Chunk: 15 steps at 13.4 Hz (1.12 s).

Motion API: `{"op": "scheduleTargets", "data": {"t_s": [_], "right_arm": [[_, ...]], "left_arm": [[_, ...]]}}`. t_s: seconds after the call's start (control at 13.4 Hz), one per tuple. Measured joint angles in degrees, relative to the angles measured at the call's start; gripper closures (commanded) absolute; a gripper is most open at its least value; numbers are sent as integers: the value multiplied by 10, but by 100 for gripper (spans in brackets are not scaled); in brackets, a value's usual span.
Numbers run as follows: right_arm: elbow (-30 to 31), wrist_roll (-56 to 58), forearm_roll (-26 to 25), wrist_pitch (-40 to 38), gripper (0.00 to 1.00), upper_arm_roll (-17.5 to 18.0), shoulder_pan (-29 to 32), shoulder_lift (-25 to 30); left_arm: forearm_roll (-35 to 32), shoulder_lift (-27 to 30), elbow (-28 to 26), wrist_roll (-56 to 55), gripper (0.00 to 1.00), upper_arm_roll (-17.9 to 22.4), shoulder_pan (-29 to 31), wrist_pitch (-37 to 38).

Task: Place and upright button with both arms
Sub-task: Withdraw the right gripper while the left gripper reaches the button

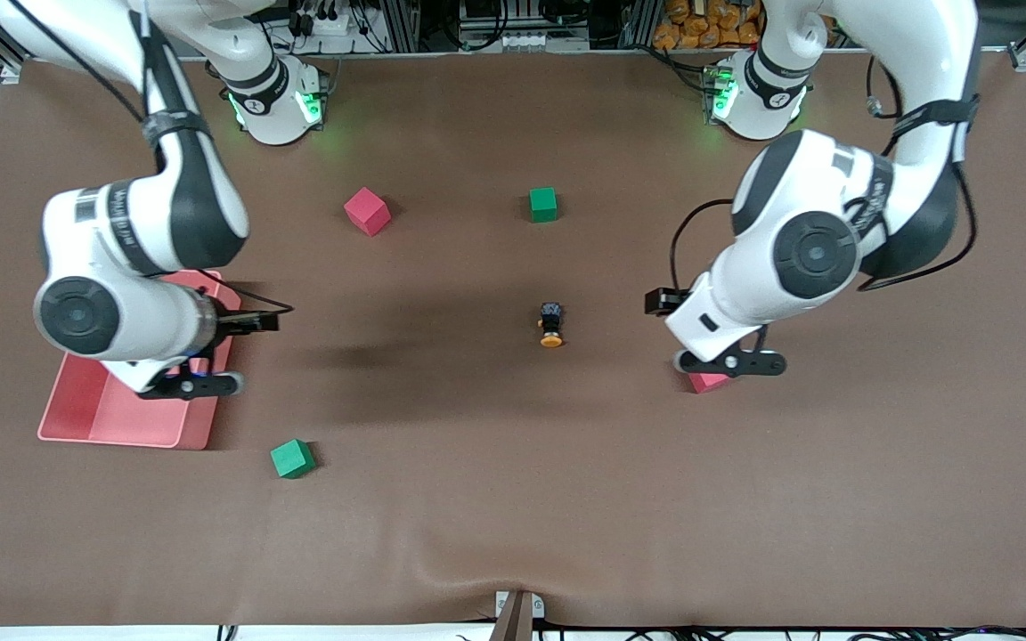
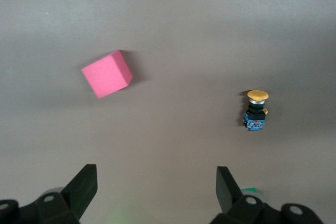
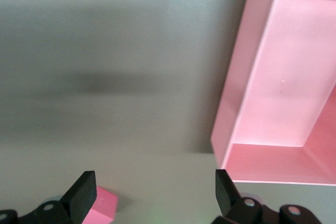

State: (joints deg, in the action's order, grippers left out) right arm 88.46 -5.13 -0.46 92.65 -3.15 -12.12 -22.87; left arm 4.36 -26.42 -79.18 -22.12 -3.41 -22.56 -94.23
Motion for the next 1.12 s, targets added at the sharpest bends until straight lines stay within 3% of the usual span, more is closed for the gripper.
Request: {"op": "scheduleTargets", "data": {"t_s": [0.67,1.12], "right_arm": [[23,39,0,13,0,3,26,3],[165,118,0,113,0,1,93,96]], "left_arm": [[0,-62,8,-12,0,0,-32,-70],[4,-143,34,-99,0,-3,-93,-130]]}}
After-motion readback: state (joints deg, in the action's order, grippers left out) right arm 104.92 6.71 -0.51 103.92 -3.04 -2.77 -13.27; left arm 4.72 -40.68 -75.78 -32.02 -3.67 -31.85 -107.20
